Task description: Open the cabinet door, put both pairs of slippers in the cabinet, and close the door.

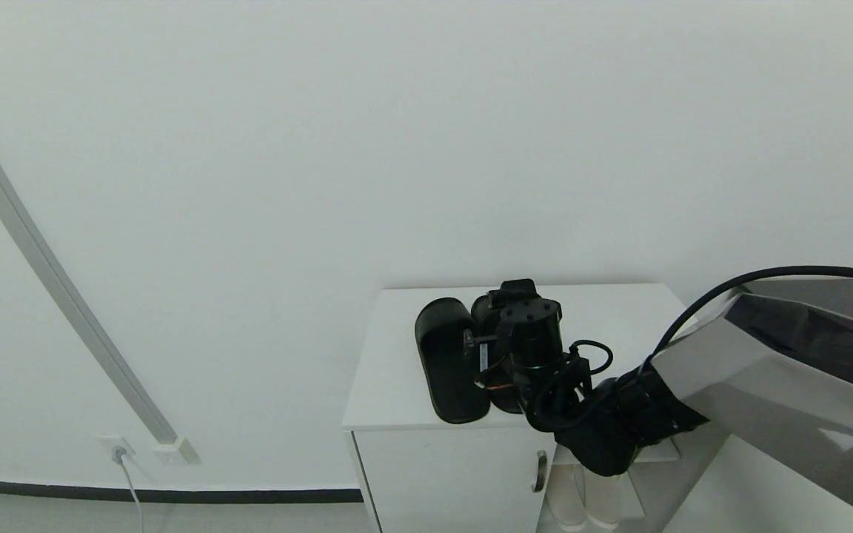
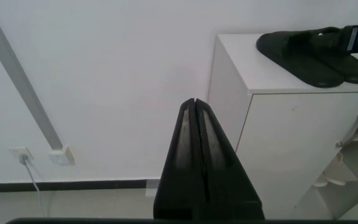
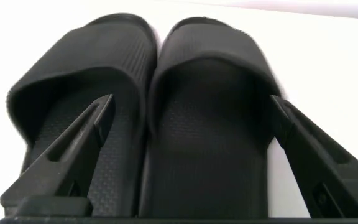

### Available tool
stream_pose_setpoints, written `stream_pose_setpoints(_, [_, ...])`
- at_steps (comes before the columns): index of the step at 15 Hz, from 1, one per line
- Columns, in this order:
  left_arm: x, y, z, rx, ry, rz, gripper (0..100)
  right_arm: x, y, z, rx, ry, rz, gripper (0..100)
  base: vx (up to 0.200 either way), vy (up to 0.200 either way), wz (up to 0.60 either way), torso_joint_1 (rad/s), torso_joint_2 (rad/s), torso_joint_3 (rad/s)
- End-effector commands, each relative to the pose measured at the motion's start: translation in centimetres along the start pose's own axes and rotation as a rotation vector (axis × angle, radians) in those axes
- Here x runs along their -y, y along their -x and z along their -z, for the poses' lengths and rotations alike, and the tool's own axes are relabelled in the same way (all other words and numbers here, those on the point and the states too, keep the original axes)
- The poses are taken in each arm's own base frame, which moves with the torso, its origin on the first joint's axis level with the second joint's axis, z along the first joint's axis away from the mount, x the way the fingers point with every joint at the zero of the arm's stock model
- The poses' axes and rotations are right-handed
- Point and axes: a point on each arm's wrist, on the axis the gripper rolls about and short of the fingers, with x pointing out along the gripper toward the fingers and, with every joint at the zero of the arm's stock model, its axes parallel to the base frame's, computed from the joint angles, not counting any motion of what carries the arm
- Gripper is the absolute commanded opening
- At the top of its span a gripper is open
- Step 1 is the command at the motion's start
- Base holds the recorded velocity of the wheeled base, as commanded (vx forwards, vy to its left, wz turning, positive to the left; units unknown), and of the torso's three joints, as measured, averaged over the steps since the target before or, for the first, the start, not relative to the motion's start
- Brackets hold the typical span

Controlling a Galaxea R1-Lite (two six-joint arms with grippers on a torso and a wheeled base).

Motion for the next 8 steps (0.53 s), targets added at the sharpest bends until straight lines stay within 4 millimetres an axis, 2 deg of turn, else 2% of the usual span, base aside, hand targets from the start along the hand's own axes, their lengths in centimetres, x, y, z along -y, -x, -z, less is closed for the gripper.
stream_pose_setpoints(1, [0.0, 0.0, 0.0, -0.001, 0.002, -0.001, 0, -0.2, -1.6, 0.8, 0.002, 0.000, 0.004, 100, 0.000, 0.000, 0.00, 0.000, 0.00, 0.000])
stream_pose_setpoints(8, [0.0, 0.0, 0.0, -0.001, 0.005, -0.004, 0, -1.3, -4.7, 2.4, 0.023, 0.032, -0.015, 100, 0.000, 0.000, 0.00, 0.000, 0.00, 0.000])
